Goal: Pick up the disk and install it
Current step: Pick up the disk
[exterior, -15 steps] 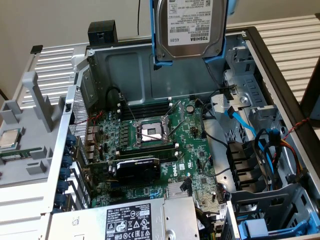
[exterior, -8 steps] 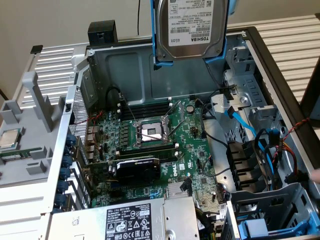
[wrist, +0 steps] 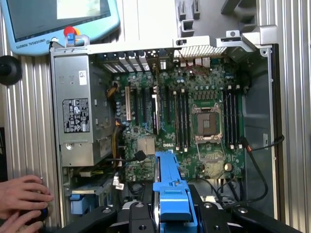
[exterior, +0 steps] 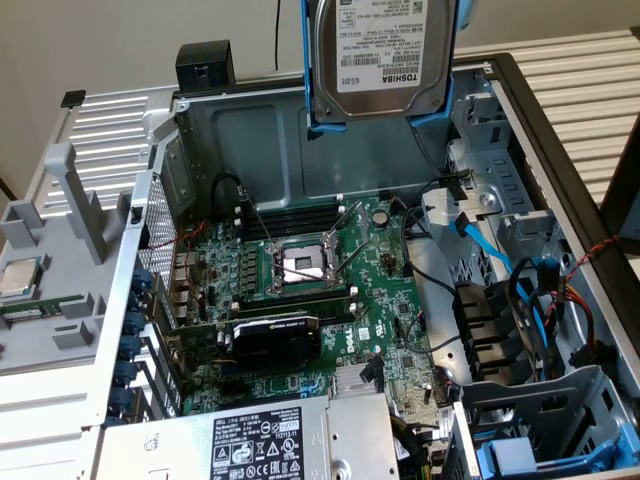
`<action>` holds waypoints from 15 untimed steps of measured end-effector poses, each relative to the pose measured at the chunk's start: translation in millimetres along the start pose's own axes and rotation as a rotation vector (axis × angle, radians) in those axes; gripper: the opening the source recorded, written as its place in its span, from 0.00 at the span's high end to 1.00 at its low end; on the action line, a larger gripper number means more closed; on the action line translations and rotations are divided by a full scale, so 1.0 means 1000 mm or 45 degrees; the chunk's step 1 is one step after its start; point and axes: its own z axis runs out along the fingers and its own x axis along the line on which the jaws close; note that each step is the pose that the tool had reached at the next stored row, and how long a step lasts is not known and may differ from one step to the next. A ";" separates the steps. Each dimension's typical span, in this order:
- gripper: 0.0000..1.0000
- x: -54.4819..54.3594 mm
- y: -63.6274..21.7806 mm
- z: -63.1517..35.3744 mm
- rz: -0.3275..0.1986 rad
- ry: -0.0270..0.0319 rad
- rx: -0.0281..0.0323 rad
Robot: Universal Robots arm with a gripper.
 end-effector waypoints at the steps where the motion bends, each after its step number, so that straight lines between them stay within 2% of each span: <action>1: 0.63 0.001 -0.0001 0.0001 0.001 -0.0013 -0.0002; 3: 0.63 0.004 -0.0006 0.0002 0.001 -0.0038 -0.0072; 4: 0.63 0.006 -0.0008 0.0003 0.001 -0.0075 -0.0116; 5: 0.63 0.007 -0.0012 0.0003 0.001 -0.0144 -0.0159; 6: 0.63 0.008 -0.0015 0.0004 0.000 -0.0277 -0.0224; 7: 0.63 0.010 -0.0019 0.0005 0.000 -0.0446 -0.0257; 8: 0.63 0.012 -0.0022 0.0006 0.000 -0.0542 -0.0266; 10: 0.63 0.015 -0.0031 0.0009 0.001 -0.0568 -0.0265; 12: 0.63 0.016 -0.0035 0.0007 0.006 -0.0555 -0.0269; 15: 0.63 0.017 -0.0038 -0.0003 0.012 -0.0424 -0.0262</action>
